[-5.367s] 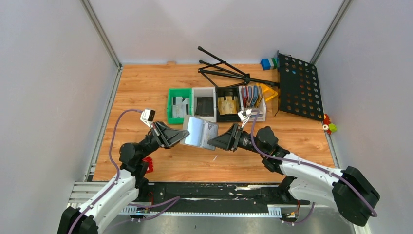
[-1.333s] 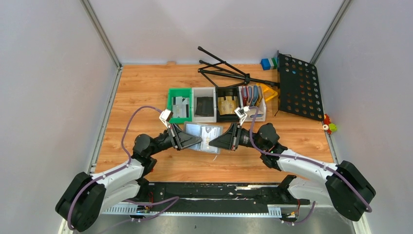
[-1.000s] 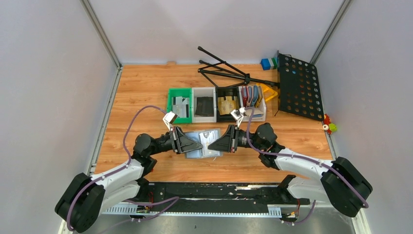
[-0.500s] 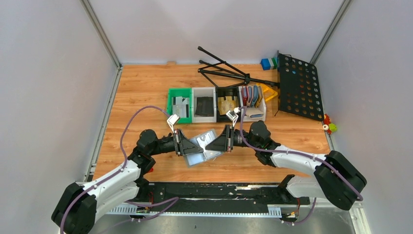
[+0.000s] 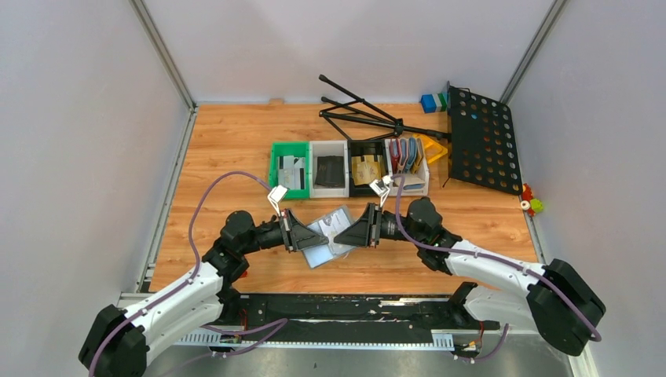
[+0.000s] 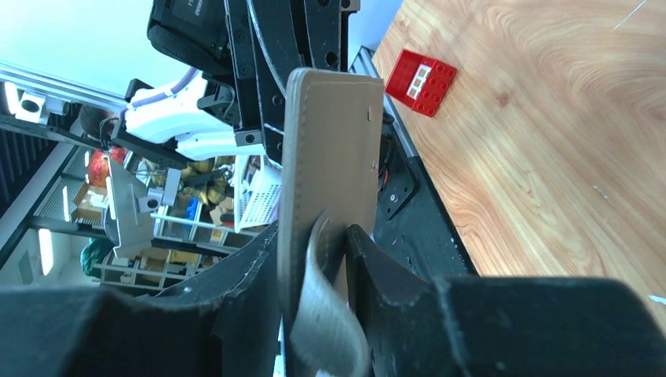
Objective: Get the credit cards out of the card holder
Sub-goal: Remove the credit card from the card holder.
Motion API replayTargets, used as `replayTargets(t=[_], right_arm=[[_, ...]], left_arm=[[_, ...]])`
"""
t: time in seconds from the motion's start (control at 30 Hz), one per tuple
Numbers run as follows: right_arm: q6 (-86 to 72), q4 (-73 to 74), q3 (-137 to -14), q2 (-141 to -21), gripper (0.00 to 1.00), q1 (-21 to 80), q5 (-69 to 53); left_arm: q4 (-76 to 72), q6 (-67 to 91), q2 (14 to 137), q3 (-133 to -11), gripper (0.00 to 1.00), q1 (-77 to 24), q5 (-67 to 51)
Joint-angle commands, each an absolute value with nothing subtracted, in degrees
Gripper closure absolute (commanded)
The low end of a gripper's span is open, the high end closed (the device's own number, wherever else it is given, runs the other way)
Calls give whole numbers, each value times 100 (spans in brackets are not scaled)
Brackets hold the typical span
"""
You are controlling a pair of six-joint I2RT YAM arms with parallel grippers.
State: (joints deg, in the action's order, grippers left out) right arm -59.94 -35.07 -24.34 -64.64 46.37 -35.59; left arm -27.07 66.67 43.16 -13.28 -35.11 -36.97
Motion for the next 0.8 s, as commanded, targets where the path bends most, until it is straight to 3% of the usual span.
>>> replayTargets(t=[0.0,0.13,0.37,0.4,0.43,0.53,0.67,0.77], right_arm=[[-6068,-3549,-2291,-6016,69,4366,-3581],[-6050,-3339,-2291,-5973,83,4321,-3582],[-6134,-3456,-2224,-5975,86,4251,-3592],[-6166,-3492,-2225,-5987,87,4251,-3598],[-6208,-3573,-2217,-6014,88,4246,-3630],[-6388,-3954,-2209,-6157,91,4245,-3814],[-6580,-4370,-2157,-6302,94,4249,-3951],[-6578,-4377,-2148,-6315,95,4249,-3972]], left_arm=[[-2658,6405,4285,-1557,100,-3476,-3490],[-2786,6424,4342,-1563,100,-3472,-3604],[-2881,6486,4395,-1517,99,-3477,-3681],[-2946,6540,4432,-1501,82,-3479,-3713],[-3046,6624,4490,-1491,70,-3477,-3779],[-3576,6904,4687,-1437,59,-3476,-3864],[-4005,7048,4963,-1468,60,-3479,-3949],[-4414,7254,5124,-1462,70,-3472,-4018]])
